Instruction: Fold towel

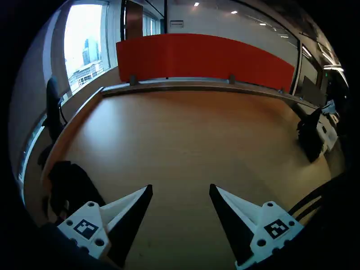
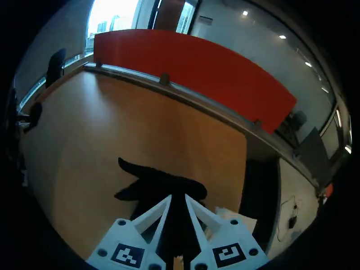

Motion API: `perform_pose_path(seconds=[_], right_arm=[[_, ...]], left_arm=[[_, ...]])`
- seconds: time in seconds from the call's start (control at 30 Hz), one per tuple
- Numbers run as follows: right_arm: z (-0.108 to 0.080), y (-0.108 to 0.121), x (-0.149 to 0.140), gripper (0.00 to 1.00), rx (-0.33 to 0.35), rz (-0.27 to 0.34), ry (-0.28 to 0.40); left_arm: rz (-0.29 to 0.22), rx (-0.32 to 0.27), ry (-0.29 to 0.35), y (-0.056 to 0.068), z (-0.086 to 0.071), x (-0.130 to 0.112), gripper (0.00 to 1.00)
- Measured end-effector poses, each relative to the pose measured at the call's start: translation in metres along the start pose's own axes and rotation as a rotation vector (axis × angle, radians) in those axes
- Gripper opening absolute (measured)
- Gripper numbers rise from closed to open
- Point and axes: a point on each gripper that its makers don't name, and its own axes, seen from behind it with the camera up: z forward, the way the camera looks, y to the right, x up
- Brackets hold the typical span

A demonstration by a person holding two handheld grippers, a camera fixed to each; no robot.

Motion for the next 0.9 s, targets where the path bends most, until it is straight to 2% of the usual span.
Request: perform_pose_path(seconds=[0.2,0.5,0.9], right_arm=[[-0.009,0.001,-0.037,0.06,-0.015,0.029,-0.038],[-0.016,-0.005,-0.060,0.06,-0.023,0.060,-0.052],[-0.010,0.004,-0.111,0.06,-0.048,0.090,-0.143]], left_arm=[[0.005,-0.007,-0.002,0.005,-0.001,-0.002,0.94],[0.016,-0.013,-0.001,0.008,-0.003,-0.001,0.94],[0.022,-0.009,-0.004,0.008,-0.007,-0.003,0.94]])
